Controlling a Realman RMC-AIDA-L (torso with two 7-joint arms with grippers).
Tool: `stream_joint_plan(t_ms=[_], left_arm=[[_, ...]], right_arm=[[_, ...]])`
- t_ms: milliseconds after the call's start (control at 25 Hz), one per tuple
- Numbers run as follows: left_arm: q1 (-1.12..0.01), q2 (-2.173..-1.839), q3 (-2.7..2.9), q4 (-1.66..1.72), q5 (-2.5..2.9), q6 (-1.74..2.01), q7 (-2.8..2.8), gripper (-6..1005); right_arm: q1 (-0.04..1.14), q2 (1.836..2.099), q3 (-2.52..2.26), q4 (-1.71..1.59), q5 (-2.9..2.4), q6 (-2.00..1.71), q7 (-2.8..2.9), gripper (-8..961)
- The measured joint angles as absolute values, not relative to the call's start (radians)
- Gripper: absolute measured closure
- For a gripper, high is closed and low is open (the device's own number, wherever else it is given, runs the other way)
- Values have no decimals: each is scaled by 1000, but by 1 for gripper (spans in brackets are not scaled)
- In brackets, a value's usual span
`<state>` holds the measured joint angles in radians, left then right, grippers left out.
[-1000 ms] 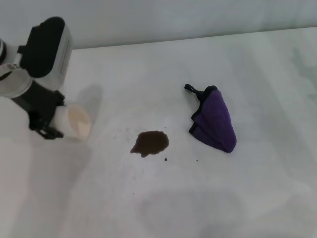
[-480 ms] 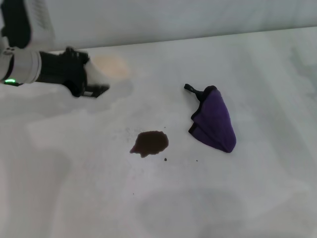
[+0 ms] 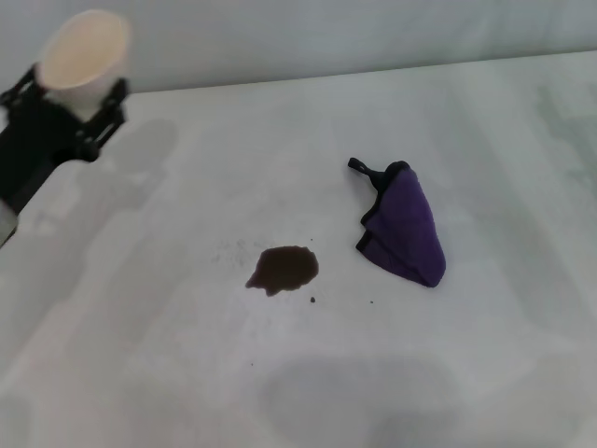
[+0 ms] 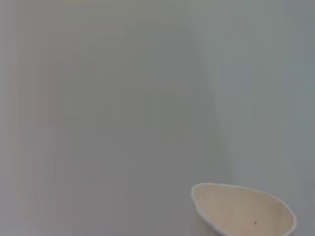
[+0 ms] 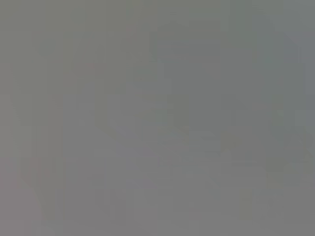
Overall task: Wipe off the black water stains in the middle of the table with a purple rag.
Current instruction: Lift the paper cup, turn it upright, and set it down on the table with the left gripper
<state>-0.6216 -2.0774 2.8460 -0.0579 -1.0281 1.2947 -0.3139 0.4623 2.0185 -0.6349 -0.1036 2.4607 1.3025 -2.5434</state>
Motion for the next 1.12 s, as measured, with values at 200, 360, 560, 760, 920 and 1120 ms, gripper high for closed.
stream_joint_plan(t_ms=[200,360,560,760,920,1120], left_arm=[[-487,-2084,2845,90,-1225,1298,-239,324],[-427,-2086,2844,172,-1309,1247,-242,324],[-411,-2088,2844,204,-1396,1133,-247,324],[-440,-2087,2844,214,-1433,1019,-247,325],[-463,-2088,2844,214,-1432,980,-243,325],[-492,-2088,2844,214,-1432,908,-241,325]], right_arm=[[481,2019,-636,-96,2459,1297,-2543,111],[485,2019,-637,-94,2458,1296,-2543,112],[473,2020,-638,-94,2457,1296,-2543,113],[468,2020,-638,-92,2457,1295,-2543,113],[464,2020,-638,-90,2457,1295,-2543,114],[460,2020,-638,-90,2457,1294,-2543,115]])
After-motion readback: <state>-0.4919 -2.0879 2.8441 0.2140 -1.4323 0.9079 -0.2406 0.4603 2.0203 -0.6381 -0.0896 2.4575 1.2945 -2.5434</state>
